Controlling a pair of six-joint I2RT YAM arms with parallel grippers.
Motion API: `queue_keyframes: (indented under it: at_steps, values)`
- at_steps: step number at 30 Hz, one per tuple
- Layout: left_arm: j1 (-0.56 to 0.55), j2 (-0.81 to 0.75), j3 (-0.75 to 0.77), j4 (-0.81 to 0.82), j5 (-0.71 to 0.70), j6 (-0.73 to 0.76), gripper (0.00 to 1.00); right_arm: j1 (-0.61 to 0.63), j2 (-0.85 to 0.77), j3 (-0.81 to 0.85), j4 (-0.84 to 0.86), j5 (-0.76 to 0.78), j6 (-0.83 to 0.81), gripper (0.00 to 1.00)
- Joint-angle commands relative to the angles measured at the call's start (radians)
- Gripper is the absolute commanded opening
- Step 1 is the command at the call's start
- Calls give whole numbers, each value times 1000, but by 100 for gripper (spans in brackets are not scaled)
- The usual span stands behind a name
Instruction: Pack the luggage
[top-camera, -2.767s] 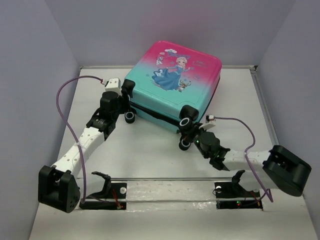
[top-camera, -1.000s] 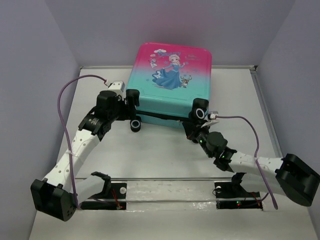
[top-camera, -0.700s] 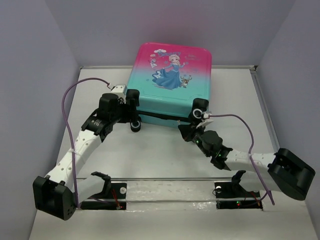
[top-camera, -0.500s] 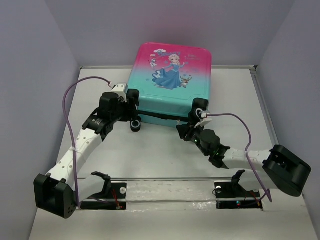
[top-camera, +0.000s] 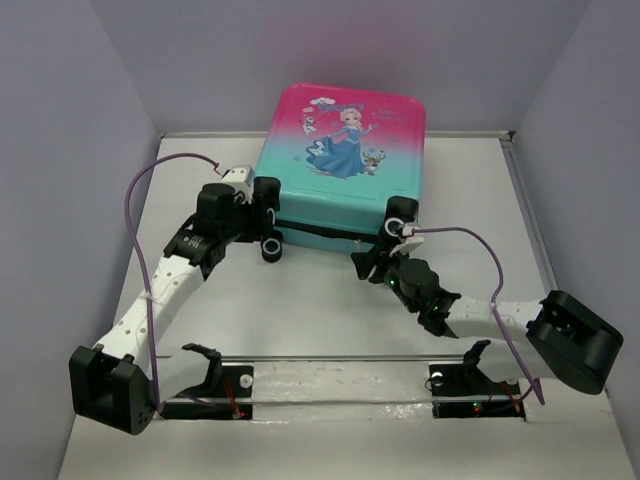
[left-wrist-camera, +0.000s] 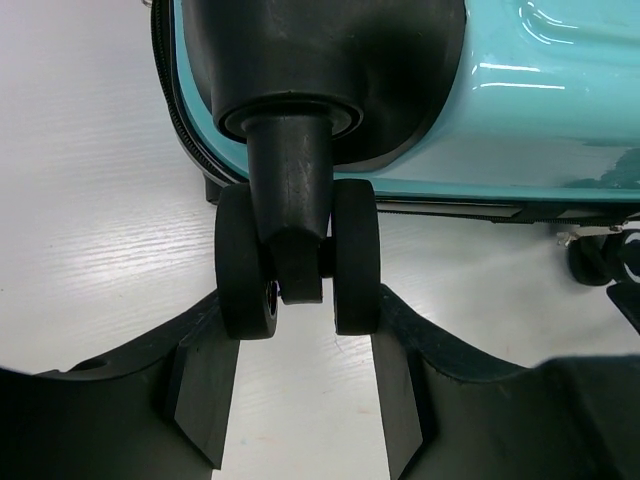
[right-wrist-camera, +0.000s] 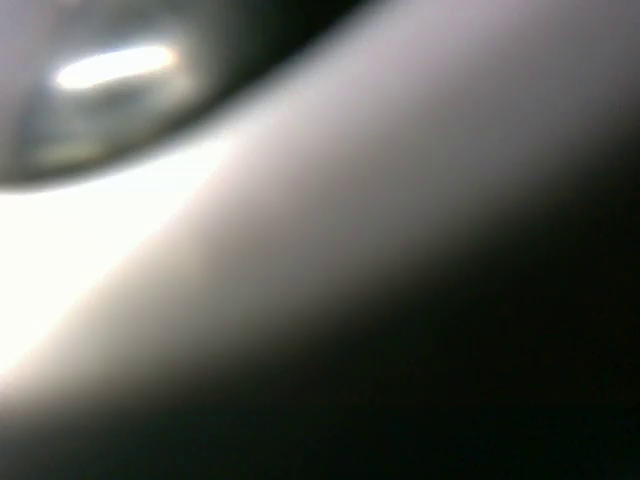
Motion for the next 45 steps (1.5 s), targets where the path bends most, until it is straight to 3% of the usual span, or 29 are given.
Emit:
queue_keyframes:
  at_steps: [1, 7, 12, 22, 25, 28, 35, 41, 45]
  values:
    - [-102, -58, 48, 109, 163, -23, 6, -2, 7, 14, -30, 54, 18, 60]
    - [-256, -129, 13, 113, 114, -77, 6, -13, 7, 30, -39, 82, -27, 59]
    - [-276, -196, -46, 141, 159, -117, 6, -62, -10, 47, -65, 86, -74, 56]
    - [-316, -281, -147, 224, 245, -191, 6, -109, 27, 32, 13, -119, -117, 42]
    - [-320, -269, -147, 239, 253, -194, 6, -109, 20, 17, 13, -127, -95, 44]
    - [-329, -266, -132, 252, 253, -197, 6, -109, 21, 1, 25, -100, -70, 52]
    - [-331, -279, -78, 199, 177, -160, 6, -109, -11, -26, 12, -26, -61, 51]
    - [-329, -269, -36, 156, 69, -137, 6, -120, -192, -117, -131, 95, 27, 51]
    - [-329, -252, -35, 153, 86, -137, 6, -167, -301, -114, -278, 109, 34, 61]
